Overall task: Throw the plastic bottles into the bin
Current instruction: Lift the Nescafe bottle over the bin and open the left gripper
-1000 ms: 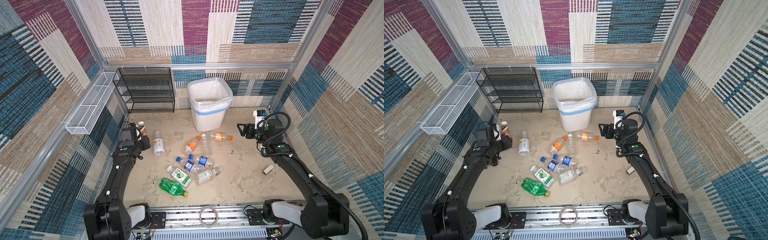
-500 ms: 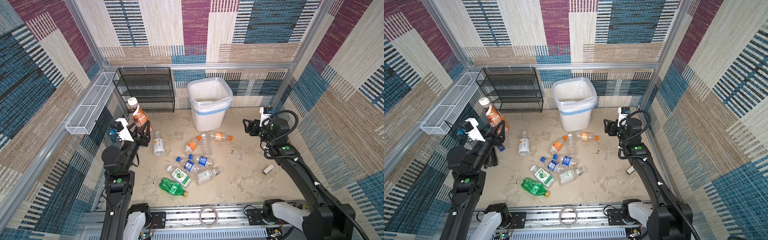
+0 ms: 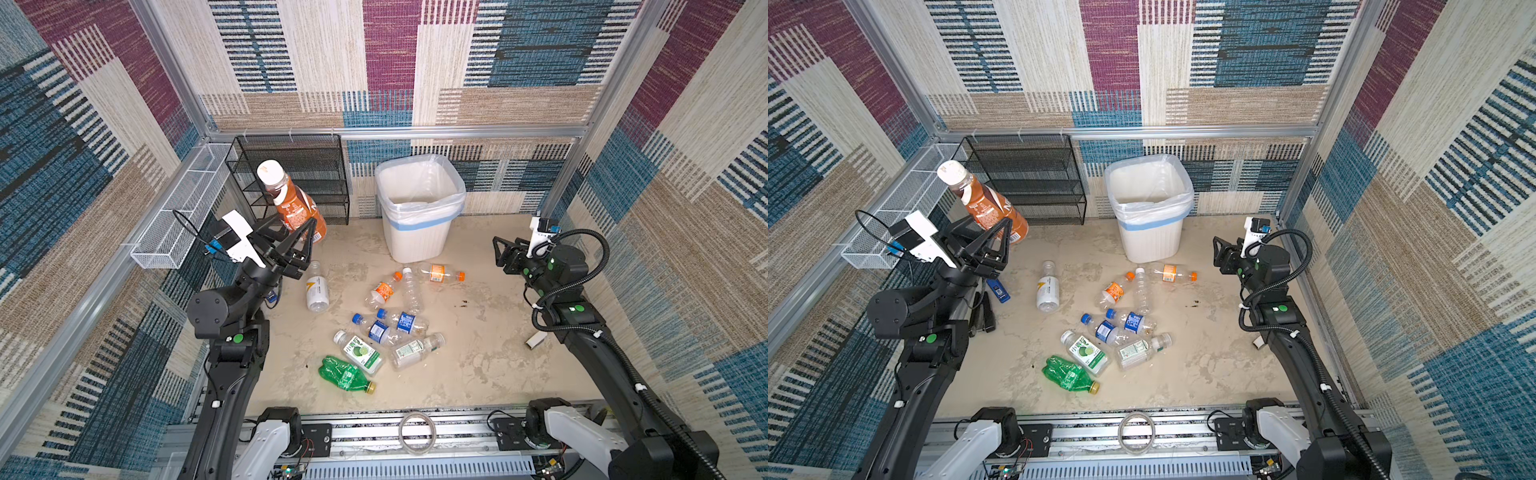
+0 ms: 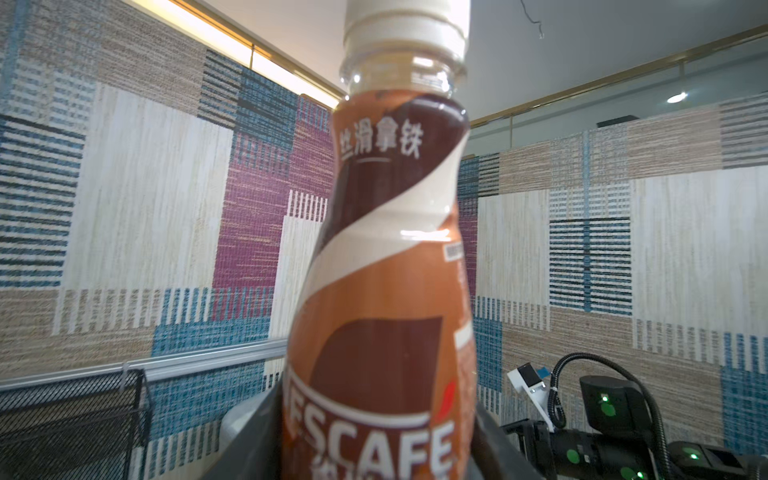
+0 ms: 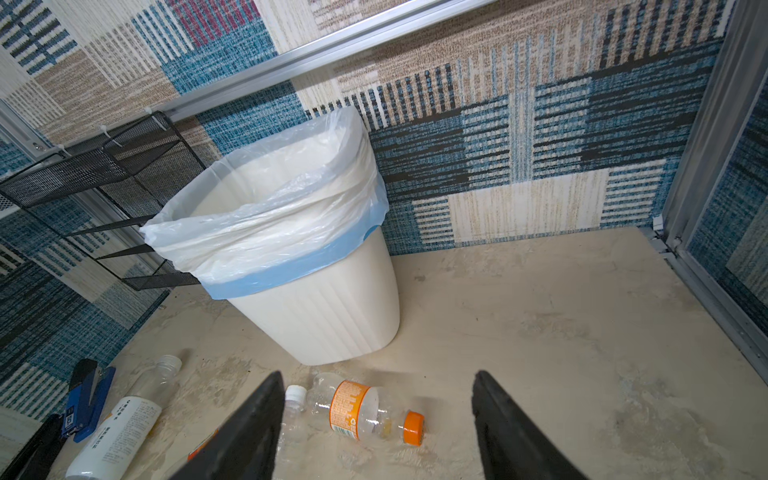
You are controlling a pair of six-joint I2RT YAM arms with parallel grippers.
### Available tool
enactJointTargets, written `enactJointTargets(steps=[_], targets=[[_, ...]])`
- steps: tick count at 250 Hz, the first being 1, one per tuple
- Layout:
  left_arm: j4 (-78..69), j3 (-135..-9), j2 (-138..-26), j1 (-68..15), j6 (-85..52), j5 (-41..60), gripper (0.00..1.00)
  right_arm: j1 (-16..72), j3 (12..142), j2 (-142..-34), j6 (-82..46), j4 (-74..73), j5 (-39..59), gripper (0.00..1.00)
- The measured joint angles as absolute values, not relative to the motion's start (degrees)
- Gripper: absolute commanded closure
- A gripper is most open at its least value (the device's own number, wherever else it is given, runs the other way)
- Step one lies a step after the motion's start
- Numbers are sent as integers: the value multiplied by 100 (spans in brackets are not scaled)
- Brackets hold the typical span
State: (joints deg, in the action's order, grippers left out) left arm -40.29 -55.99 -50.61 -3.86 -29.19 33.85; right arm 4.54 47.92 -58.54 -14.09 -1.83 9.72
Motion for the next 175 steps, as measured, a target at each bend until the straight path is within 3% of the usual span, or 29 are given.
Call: enactJointTargets(steps=[55,112,175], targets=[[-3409,-7649,-6847,-1601,-2405,3048,42,451,4543,-5780,-1490,-519,891,28],[-722,-11478,-10057,-1822,-2327,2412,22,454,4263,-5935,-1756,-690,1160,28],[707,-12352,-10602,-1881,-2008,2287,9,454,4215,-5951,-1769,-600,1245,26]])
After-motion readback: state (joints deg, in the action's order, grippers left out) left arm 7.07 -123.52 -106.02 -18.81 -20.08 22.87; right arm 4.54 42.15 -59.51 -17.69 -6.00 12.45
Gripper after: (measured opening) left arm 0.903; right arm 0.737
